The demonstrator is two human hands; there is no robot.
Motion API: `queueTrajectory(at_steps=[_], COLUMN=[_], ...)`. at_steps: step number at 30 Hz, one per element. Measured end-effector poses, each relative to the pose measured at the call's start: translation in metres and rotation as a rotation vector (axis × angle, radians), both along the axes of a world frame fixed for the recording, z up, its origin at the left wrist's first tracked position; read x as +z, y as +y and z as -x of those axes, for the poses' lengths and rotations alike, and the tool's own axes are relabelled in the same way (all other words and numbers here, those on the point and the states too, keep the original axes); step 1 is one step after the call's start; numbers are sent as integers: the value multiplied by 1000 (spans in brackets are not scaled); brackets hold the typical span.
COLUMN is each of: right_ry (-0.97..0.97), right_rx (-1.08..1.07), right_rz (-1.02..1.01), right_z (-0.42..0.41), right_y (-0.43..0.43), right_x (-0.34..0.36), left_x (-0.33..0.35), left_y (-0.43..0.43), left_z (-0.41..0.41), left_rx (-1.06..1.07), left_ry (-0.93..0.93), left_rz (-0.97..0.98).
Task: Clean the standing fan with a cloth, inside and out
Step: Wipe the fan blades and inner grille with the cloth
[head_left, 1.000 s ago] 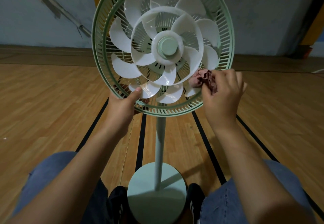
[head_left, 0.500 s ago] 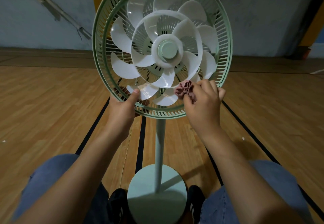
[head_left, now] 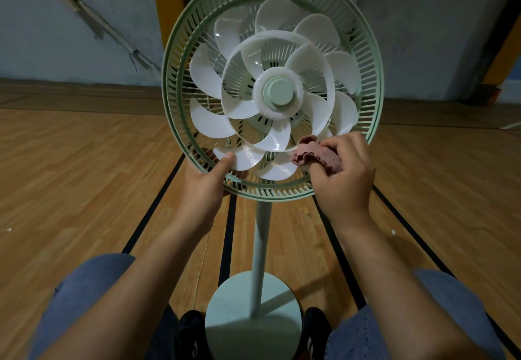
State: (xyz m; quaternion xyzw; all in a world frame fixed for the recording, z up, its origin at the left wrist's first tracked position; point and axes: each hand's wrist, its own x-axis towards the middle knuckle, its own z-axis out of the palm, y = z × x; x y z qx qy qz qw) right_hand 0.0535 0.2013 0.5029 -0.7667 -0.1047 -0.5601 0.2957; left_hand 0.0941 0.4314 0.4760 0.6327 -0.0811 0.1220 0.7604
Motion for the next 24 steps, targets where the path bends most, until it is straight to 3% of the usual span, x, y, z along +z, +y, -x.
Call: queueTrajectory(at_steps=[6, 12, 17, 20, 24], right_ry=[-18, 227, 392, 354, 156], right_rx=[73, 238, 308, 289, 213], right_rz=[0, 20, 294, 358, 385], right_z=[7, 13, -6, -20, -31], right_y=[4, 6, 12, 10, 8], right_x=[23, 77, 111, 95, 64], left_x=[2, 5, 18, 36, 56], left_y=[3, 5, 8, 12, 20], left_z=[1, 1, -2, -10, -25], left_rx=[-65, -94, -31, 35, 21], left_ry=[8, 58, 34, 6, -10], left_rz=[11, 81, 134, 160, 116])
